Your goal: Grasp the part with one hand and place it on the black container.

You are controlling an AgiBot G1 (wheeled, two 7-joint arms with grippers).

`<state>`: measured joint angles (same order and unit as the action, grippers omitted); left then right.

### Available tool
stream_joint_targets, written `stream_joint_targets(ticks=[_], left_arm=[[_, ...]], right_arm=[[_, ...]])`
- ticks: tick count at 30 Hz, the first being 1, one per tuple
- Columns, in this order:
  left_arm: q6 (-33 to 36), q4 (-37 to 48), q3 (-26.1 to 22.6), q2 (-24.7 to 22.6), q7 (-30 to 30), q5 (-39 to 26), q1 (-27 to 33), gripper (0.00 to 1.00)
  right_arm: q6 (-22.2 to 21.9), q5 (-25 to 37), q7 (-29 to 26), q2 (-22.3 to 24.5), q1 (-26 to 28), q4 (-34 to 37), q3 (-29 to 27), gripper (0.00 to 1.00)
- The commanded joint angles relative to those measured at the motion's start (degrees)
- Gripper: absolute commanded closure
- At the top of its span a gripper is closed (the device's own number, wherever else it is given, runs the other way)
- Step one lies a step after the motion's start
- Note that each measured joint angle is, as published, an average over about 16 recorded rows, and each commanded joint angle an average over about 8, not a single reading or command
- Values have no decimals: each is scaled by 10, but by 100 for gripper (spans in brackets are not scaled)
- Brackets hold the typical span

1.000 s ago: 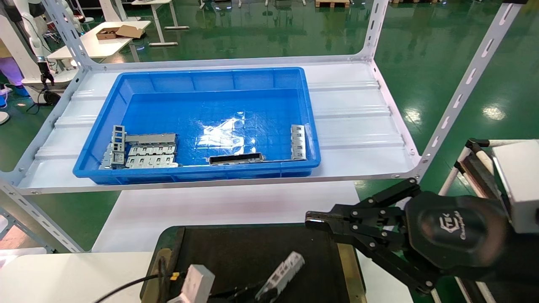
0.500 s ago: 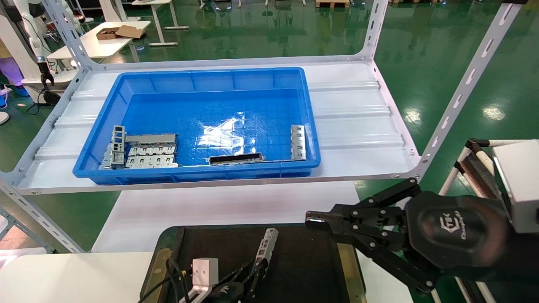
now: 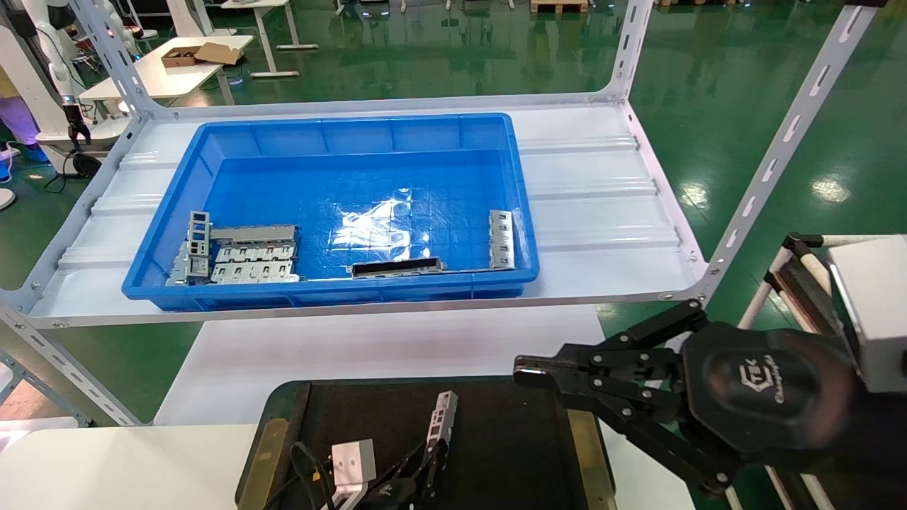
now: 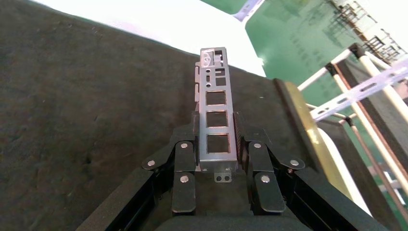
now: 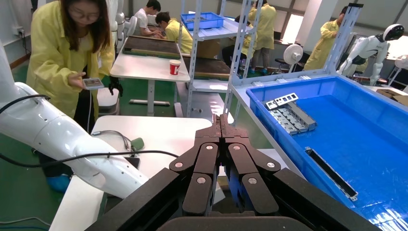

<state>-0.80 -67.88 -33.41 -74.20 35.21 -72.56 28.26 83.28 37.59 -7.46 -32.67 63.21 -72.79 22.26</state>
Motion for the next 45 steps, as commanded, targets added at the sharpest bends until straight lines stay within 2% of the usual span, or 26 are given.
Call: stream_joint_targets(ticks=[1, 9, 10, 11, 17, 19, 34, 40, 45], left_arm=[[-11, 11, -7, -5, 3, 2, 4, 100], [-43, 41, -35, -12, 3, 23, 17, 100], [-47, 43, -38, -12, 2, 26, 19, 98], [-50, 45, -42, -12, 1, 29, 20, 92], [-65, 53, -64, -10, -5, 50, 29, 19], [-69, 55, -71, -9, -7, 58, 32, 2], [-98, 41, -129, 11, -34, 127, 56, 0], [-98, 6, -154, 41, -43, 165, 70, 0], [-86, -41, -179, 85, -38, 208, 85, 0]], right_arm=[[0, 0, 0, 0, 0, 0, 0, 100], [0, 0, 0, 0, 0, 0, 0, 100], [0, 0, 0, 0, 0, 0, 0, 97], [0, 0, 0, 0, 0, 0, 0, 92], [0, 0, 0, 0, 0, 0, 0, 16], [0, 0, 0, 0, 0, 0, 0, 0], [0, 0, 0, 0, 0, 0, 0, 0], [0, 0, 0, 0, 0, 0, 0, 0], [0, 0, 0, 0, 0, 0, 0, 0]])
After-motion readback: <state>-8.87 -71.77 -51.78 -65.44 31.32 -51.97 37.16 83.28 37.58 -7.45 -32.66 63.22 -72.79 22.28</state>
